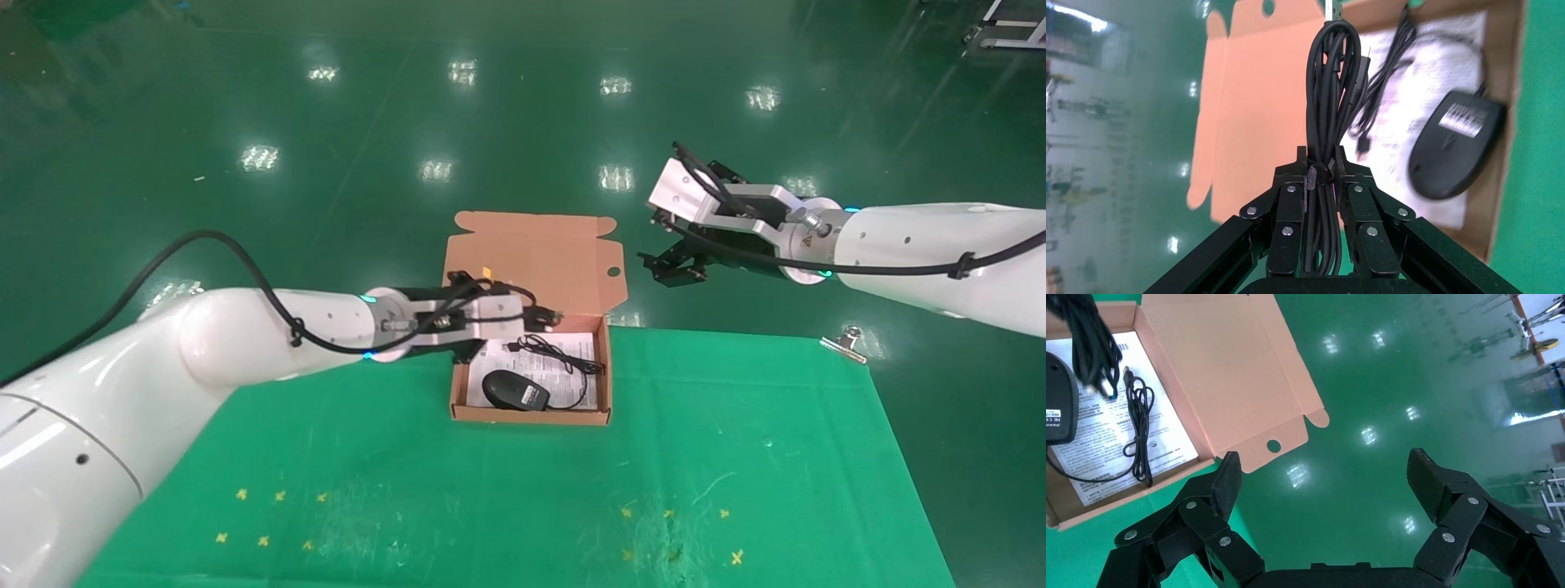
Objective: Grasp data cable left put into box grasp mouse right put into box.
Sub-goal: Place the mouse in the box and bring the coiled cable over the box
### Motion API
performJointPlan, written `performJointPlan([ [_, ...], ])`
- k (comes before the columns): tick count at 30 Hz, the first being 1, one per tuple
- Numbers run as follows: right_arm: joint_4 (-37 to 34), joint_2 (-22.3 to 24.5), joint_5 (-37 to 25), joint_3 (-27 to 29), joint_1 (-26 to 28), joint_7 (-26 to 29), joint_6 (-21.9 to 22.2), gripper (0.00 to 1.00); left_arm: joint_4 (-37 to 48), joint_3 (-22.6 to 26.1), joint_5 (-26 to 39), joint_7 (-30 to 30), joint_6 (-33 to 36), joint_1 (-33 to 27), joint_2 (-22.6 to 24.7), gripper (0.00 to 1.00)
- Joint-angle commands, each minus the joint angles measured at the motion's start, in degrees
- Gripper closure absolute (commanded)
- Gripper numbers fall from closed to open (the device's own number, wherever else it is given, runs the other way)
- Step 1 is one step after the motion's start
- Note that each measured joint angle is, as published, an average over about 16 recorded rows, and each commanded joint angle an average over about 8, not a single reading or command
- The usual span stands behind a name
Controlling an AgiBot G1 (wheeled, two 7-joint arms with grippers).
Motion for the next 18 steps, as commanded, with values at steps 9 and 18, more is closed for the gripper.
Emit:
performJointPlan([
  [9,1.82,0.61,-1.92,-0.49,-0.09,2.61,0.09,0.0,-0.4,4.76,-6.33,0.59,-0.03,0.06,0.12,0.0],
  [18,1.76,0.57,-1.91,-0.51,-0.11,2.56,0.13,0.0,-0.37,4.62,-6.13,0.64,0.14,0.0,0.03,0.0],
])
